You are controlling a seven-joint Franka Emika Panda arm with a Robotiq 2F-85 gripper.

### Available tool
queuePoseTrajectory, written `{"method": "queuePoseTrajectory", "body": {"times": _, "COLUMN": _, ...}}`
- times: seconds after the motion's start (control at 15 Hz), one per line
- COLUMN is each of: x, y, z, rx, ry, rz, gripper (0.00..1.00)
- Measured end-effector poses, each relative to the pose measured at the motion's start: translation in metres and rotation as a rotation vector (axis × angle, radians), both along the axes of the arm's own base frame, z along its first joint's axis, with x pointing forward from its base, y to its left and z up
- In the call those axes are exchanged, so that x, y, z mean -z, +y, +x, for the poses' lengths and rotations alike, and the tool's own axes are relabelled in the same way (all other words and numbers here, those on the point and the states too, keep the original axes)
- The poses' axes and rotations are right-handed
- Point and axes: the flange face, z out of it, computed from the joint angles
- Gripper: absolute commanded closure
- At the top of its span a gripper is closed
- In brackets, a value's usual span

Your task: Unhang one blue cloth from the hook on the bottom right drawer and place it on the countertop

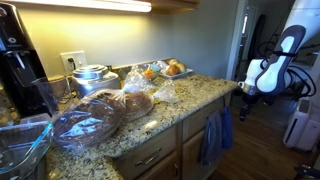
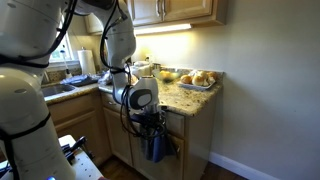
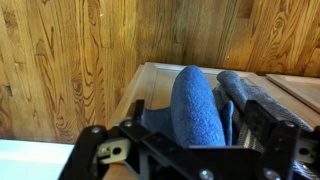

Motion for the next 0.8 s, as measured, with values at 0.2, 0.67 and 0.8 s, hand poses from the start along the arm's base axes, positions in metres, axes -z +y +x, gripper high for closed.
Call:
{"method": "queuePoseTrajectory", "body": {"times": 0.2, "x": 0.009, "y": 0.001, "z": -0.001, "rx": -0.006, "ry": -0.008, "rz": 0.001, "gripper": 0.0}}
{"method": "queuePoseTrajectory", "body": {"times": 0.67, "x": 0.009, "y": 0.006, "z": 0.004, "rx": -0.015, "ry": -0.017, "rz": 0.005, "gripper": 0.0}}
{"method": "queuePoseTrajectory", "body": {"times": 0.8, "x": 0.009, "y": 0.013, "z": 0.008, "rx": -0.028, "ry": -0.037, "rz": 0.013, "gripper": 0.0}}
